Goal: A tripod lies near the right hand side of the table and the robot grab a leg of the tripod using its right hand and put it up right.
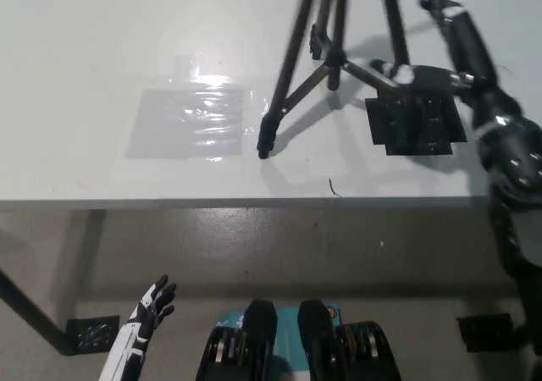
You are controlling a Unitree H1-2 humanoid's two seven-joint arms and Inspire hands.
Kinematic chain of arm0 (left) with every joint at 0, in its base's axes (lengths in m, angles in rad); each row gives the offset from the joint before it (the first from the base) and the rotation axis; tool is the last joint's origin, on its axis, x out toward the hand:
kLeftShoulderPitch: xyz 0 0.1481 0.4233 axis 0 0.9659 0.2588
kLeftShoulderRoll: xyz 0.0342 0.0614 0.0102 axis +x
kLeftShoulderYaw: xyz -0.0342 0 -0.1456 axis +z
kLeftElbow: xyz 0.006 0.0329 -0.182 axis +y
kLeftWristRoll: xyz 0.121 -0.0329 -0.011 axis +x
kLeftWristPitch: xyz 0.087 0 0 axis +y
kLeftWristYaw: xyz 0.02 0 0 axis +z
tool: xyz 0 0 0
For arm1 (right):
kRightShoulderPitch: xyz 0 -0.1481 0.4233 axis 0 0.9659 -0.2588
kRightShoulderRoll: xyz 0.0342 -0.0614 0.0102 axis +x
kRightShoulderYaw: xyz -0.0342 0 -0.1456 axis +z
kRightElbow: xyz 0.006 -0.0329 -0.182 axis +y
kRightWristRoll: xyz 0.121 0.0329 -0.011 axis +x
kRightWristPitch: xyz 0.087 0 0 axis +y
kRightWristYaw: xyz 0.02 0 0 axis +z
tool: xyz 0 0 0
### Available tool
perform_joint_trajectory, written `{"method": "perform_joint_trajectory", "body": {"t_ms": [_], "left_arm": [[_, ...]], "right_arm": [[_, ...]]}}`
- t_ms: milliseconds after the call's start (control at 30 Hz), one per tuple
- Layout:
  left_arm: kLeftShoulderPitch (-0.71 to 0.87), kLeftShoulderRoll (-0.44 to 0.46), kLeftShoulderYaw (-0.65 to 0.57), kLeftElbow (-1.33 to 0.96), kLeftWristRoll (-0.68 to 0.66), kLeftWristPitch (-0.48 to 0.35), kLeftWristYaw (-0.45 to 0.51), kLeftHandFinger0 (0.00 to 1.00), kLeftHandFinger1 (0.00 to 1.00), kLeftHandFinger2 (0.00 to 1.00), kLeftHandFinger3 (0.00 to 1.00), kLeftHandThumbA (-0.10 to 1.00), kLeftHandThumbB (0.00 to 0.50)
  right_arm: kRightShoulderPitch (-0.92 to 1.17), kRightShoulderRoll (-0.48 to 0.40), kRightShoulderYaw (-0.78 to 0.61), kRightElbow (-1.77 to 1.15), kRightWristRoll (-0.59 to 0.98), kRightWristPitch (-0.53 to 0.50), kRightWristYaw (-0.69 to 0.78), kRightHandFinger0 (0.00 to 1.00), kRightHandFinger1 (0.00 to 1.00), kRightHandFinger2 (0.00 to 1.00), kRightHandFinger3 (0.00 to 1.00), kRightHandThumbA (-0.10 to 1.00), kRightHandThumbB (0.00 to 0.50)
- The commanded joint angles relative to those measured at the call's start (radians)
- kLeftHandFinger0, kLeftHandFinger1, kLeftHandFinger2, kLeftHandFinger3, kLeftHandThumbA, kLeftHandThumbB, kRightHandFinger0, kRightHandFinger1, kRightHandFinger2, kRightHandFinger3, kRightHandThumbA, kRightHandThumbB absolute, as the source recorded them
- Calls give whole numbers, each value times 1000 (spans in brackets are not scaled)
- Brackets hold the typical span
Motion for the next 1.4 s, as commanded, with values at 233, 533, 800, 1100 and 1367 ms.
{"method": "perform_joint_trajectory", "body": {"t_ms": [233,533,800,1100,1367], "left_arm": [[21,4,37,14,-38,-63,10,1000,1000,1000,1000,1000,323],[14,8,40,9,-24,-59,7,1000,1000,1000,1000,1000,327],[10,9,39,-6,-25,-64,-1,1000,1000,1000,1000,1000,309],[26,7,29,-47,-61,-55,-24,1000,1000,1000,1000,1000,323],[15,12,26,-34,-69,-68,-30,1000,1000,1000,1000,1000,317]], "right_arm": [[40,-176,-131,-805,169,194,22,1000,1000,1000,1000,955,500],[221,-81,-93,-1110,182,152,-29,1000,1000,1000,1000,882,500],[751,110,168,-1269,39,-120,10,1000,1000,1000,1000,934,460],[934,189,241,-746,7,-263,-61,1000,1000,1000,1000,1000,399],[854,244,155,-345,130,-263,-43,1000,1000,1000,1000,1000,383]]}}
